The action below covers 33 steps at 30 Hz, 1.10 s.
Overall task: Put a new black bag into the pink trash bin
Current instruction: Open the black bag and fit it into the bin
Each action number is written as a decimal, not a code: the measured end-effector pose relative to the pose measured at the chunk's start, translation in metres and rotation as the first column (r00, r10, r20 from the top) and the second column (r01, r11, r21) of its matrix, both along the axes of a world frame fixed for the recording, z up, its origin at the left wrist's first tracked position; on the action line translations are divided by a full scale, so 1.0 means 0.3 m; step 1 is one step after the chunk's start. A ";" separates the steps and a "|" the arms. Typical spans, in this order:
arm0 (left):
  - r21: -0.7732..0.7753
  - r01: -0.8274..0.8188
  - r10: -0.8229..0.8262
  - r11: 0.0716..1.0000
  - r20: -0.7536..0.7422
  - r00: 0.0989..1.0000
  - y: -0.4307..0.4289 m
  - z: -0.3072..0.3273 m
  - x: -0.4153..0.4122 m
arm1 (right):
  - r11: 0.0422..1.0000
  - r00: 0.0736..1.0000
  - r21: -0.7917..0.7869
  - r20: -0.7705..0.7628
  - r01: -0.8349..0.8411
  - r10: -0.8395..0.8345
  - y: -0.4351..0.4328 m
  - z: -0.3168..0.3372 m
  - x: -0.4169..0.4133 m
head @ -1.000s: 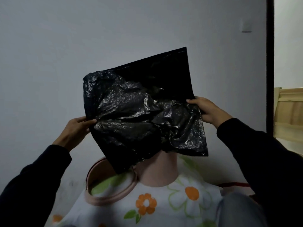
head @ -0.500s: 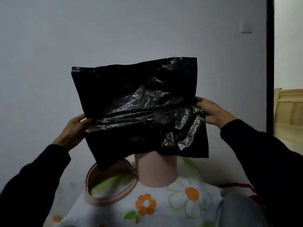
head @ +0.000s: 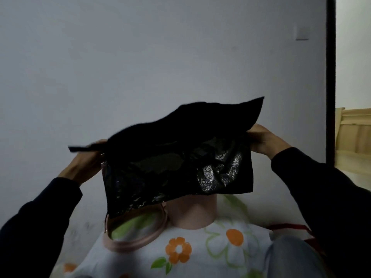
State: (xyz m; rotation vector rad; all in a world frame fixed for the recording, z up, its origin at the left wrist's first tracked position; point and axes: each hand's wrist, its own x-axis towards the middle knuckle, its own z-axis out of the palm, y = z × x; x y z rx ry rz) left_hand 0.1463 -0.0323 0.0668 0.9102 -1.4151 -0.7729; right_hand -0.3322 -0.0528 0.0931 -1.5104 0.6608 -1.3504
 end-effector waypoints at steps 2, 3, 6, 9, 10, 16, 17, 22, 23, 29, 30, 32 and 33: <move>-0.010 -0.006 0.006 1.000 0.058 0.998 0.003 -0.004 0.011 | 0.999 1.000 -0.053 -0.013 -0.002 0.001 0.001 -0.015 -0.013; -0.012 -0.034 0.035 0.999 0.074 0.997 0.006 -0.001 0.011 | 0.997 1.000 -0.082 -0.015 0.002 -0.003 0.002 -0.022 -0.017; 0.031 -0.071 0.070 0.997 0.032 0.997 -0.002 0.004 0.001 | 0.994 0.995 -0.078 -0.048 0.079 -0.083 -0.032 -0.038 -0.036; 0.061 -0.037 0.040 0.997 -0.050 0.998 0.001 0.008 -0.011 | 0.985 0.984 -0.054 -0.074 0.161 -0.165 -0.039 -0.030 -0.026; 0.071 -0.029 0.034 0.997 -0.078 0.996 0.000 0.010 -0.008 | 0.981 0.977 -0.044 -0.095 0.188 -0.191 -0.032 -0.023 -0.017; 0.106 -0.048 0.072 0.993 -0.235 0.969 -0.010 0.015 -0.007 | 0.983 0.985 0.063 -0.011 0.174 -0.173 -0.035 -0.033 -0.011; 0.106 -0.055 0.078 0.993 -0.230 0.970 -0.010 0.011 -0.009 | 0.983 0.985 0.067 0.011 0.171 -0.172 -0.037 -0.036 -0.011; 0.094 -0.043 0.059 0.995 -0.174 0.983 0.009 0.001 -0.033 | 0.993 0.983 0.071 0.150 0.098 -0.108 -0.027 -0.038 -0.003; 0.096 -0.041 0.058 0.995 -0.180 0.982 0.011 0.001 -0.038 | 0.994 0.984 0.060 0.153 0.087 -0.095 -0.025 -0.037 0.000; 0.113 -0.077 0.099 0.991 -0.203 0.974 -0.015 -0.002 -0.029 | 0.965 0.955 -0.038 -0.143 0.258 -0.261 -0.029 -0.040 0.018; 0.126 -0.078 0.103 0.989 -0.204 0.973 -0.013 -0.002 -0.033 | 0.958 0.943 -0.055 -0.171 0.281 -0.286 -0.024 -0.042 0.023; 0.188 -0.003 0.043 0.982 -0.211 0.977 -0.006 -0.003 -0.049 | 0.957 0.943 -0.057 -0.163 0.284 -0.289 -0.014 -0.046 0.037; 0.225 0.052 -0.010 0.973 -0.185 0.983 -0.003 -0.004 -0.055 | 0.961 0.951 -0.043 -0.140 0.272 -0.275 -0.010 -0.047 0.045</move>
